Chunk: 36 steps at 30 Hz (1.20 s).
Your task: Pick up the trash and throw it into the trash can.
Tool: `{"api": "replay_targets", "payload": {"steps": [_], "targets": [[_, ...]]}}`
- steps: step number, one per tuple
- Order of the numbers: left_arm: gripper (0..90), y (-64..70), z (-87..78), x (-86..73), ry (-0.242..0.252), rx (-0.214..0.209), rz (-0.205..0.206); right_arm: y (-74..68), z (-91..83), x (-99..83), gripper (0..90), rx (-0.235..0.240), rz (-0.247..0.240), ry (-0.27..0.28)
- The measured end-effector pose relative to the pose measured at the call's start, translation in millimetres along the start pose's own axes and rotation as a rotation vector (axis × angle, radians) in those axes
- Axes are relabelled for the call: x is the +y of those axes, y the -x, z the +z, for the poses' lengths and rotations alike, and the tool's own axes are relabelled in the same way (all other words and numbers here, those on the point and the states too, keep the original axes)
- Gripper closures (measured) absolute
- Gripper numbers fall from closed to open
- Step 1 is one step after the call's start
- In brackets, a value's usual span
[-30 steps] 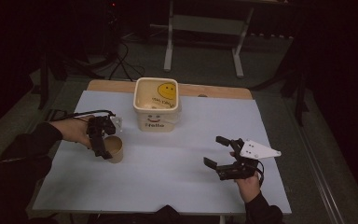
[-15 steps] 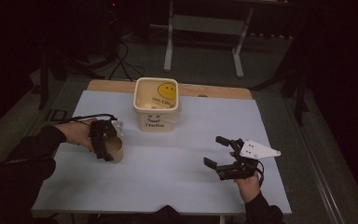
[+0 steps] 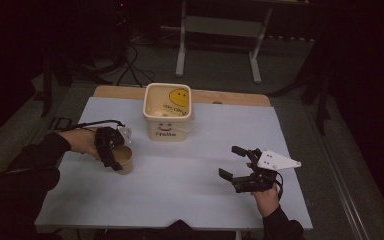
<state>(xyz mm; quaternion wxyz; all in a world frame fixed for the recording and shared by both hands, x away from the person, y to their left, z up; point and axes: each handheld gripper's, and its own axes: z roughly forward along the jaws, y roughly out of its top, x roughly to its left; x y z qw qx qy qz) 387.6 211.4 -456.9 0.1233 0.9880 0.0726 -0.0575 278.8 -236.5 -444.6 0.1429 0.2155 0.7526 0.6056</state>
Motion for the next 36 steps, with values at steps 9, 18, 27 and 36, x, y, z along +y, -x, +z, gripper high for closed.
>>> {"api": "replay_targets", "payload": {"steps": [9,18,27,36], "targets": [[23.3,-0.4,-19.3,1.3,0.053,0.012,-0.027,-0.1,0.6,-0.1,12.8,-0.001,-0.002,-0.004],[24.3,0.3,-39.9,7.4,0.085,-0.001,-0.017,0.5,1.3,-0.5,12.8,0.001,0.0,-0.006],[25.0,1.9,-60.1,20.0,0.074,-0.015,-0.016,0.6,1.6,-0.7,12.8,0.003,0.002,-0.007],[25.3,1.4,-76.8,27.4,0.074,-0.019,-0.024,1.8,0.7,-0.9,12.8,-0.002,0.003,0.002]]}}
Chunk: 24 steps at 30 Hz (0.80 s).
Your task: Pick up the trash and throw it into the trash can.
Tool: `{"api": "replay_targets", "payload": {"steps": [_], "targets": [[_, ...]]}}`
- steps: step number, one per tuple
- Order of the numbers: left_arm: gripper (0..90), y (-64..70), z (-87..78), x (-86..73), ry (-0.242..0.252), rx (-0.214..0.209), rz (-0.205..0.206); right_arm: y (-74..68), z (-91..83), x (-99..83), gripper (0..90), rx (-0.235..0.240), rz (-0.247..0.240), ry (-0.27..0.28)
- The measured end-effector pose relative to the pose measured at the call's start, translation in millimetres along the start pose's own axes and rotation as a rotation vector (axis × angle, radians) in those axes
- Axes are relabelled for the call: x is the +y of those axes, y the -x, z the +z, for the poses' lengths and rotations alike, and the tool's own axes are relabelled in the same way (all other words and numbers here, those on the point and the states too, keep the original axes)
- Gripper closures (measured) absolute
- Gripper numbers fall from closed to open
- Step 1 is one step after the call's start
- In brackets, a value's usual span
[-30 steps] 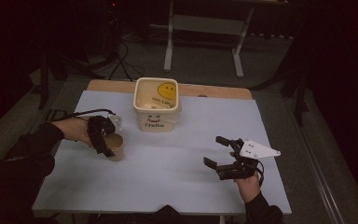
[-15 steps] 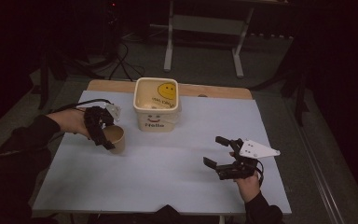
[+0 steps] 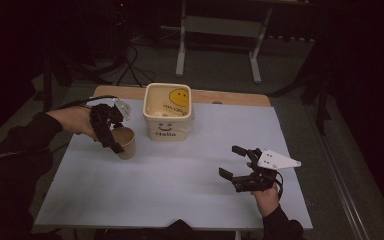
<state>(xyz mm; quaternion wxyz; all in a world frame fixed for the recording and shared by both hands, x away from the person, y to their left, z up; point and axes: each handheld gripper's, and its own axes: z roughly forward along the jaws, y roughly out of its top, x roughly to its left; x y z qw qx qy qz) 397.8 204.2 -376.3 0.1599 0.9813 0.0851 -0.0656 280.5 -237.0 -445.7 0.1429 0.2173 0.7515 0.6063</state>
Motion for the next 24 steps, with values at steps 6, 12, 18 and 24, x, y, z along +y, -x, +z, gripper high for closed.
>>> {"api": "replay_targets", "payload": {"steps": [6,12,18,24], "targets": [[25.3,0.1,-9.3,6.2,0.016,-0.006,0.006,-0.1,0.8,-0.4,12.8,0.006,0.0,-0.005],[25.3,-1.5,-19.0,12.3,0.045,0.0,-0.002,0.8,0.7,-1.0,12.8,0.005,0.005,-0.005],[25.3,-0.5,-22.1,21.2,0.057,0.001,0.012,0.5,0.6,-0.7,12.8,0.005,0.005,-0.004],[25.4,-0.6,-28.2,29.7,0.069,0.019,0.036,0.6,0.2,-0.7,12.8,0.006,0.005,-0.002]]}}
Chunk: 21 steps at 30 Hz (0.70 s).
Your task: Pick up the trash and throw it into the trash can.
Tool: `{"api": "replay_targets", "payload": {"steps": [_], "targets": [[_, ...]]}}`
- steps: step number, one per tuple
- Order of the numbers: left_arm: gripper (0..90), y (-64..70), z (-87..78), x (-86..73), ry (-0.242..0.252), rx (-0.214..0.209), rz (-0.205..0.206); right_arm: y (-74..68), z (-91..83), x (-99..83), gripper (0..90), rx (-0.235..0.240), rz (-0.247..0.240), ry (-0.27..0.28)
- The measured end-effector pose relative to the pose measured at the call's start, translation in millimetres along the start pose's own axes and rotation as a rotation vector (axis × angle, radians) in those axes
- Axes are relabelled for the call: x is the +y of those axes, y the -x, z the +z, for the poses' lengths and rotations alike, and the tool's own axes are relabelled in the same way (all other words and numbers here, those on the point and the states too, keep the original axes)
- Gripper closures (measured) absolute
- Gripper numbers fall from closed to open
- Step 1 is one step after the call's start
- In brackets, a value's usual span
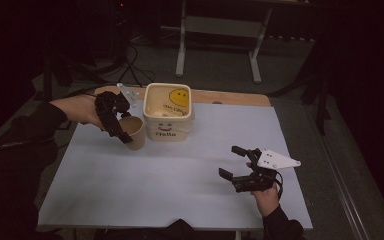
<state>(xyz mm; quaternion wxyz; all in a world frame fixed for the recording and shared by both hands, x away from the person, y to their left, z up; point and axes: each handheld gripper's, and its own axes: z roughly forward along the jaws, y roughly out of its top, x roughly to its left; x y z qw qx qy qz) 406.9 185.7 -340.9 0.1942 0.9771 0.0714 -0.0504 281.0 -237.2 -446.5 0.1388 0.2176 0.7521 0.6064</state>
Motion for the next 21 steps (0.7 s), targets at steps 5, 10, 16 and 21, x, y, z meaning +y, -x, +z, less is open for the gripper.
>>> {"api": "replay_targets", "payload": {"steps": [5,10,16,21], "targets": [[25.4,-0.9,-3.2,4.7,0.018,0.005,0.001,-0.2,0.8,-0.2,12.8,0.0,-0.004,-0.004],[25.4,-0.9,-7.3,8.2,0.029,0.003,0.0,-1.1,1.0,0.1,12.8,0.002,-0.006,-0.005],[25.4,-2.4,-12.2,13.1,0.03,0.013,0.003,-1.3,1.3,0.0,12.8,0.002,-0.006,-0.007],[25.6,-5.1,-20.2,17.5,0.037,0.028,0.002,-1.1,1.7,-0.2,12.8,0.003,-0.007,-0.008]]}}
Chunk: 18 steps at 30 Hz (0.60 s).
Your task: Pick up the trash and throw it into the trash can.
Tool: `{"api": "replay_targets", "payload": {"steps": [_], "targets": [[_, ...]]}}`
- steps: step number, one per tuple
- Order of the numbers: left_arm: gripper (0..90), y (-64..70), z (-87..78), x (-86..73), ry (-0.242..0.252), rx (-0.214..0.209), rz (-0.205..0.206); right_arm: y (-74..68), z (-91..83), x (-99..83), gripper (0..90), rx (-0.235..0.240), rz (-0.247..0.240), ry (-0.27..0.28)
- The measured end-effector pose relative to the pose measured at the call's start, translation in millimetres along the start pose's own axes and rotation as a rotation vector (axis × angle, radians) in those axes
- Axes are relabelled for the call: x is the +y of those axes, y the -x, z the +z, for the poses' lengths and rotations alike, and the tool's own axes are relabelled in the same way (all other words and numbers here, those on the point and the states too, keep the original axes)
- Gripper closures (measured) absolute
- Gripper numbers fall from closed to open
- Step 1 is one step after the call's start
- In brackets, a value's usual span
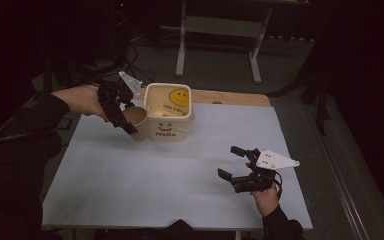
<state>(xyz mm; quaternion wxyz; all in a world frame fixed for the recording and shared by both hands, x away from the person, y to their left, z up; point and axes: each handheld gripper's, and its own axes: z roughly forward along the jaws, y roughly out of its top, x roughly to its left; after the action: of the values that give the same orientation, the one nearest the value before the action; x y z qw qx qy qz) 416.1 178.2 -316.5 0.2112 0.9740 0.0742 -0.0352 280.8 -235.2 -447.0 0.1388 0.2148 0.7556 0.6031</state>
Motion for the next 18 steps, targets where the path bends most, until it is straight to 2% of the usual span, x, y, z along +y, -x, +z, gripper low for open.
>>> {"api": "replay_targets", "payload": {"steps": [8,18], "targets": [[25.5,-5.2,-5.5,9.0,0.016,0.012,0.008,0.0,0.3,-0.4,12.8,0.001,0.004,-0.003],[25.6,-13.0,-1.7,23.1,0.013,0.005,0.021,0.4,-0.1,-0.7,12.8,0.003,0.007,-0.001]]}}
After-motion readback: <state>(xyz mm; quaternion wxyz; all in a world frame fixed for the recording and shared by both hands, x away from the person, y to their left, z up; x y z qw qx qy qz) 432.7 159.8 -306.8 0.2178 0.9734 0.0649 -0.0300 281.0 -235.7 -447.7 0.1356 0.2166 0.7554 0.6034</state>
